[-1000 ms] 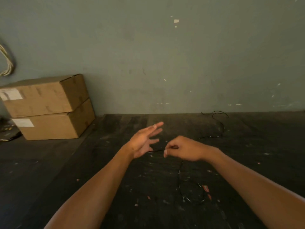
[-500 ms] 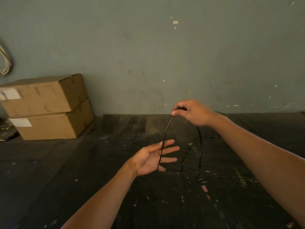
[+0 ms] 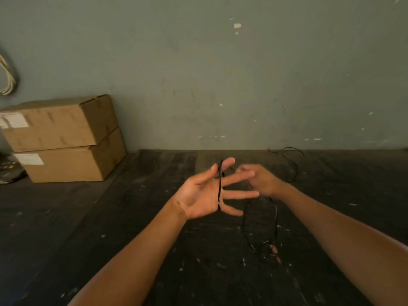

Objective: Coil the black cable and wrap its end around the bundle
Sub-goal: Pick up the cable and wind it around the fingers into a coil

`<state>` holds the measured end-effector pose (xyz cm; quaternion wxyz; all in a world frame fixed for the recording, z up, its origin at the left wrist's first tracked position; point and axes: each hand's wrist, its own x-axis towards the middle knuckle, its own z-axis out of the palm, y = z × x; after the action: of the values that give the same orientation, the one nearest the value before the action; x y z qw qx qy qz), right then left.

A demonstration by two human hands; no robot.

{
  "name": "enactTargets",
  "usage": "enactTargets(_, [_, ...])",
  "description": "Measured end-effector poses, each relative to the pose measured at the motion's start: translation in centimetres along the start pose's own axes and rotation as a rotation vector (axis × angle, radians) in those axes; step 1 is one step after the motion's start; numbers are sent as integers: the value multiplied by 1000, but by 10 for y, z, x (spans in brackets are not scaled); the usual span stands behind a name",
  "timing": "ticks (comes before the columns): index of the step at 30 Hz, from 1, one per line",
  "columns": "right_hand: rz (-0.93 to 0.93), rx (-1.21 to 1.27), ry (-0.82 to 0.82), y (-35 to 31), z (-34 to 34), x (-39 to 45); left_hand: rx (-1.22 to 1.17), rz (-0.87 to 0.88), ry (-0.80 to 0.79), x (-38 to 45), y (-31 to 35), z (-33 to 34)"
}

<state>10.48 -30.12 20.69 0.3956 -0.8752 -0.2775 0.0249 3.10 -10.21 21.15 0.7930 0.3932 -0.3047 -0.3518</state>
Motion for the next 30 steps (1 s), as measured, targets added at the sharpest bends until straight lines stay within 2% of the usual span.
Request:
enactTargets(6, [195,75,-269,28,65,-33,-2,82,45,7,27,3])
enactTargets(12, [75,19,-465,-5,76,-42,51,74,119,12,36,-6])
enactTargets(18, [-69,-66,-573,-50,64,-49,63,73,263,12,34,-18])
enactTargets(22, [-194,-151,-487,-82,31,-45,116,9,371,3,29,-30])
enactTargets(26, [-233,-188,-368,-102,-16,-34,181,-45,400,-6,19,-36])
enactTargets(30, [-233,-348,-221,-109,-51,-11,230,-126,426,-9,12,-35])
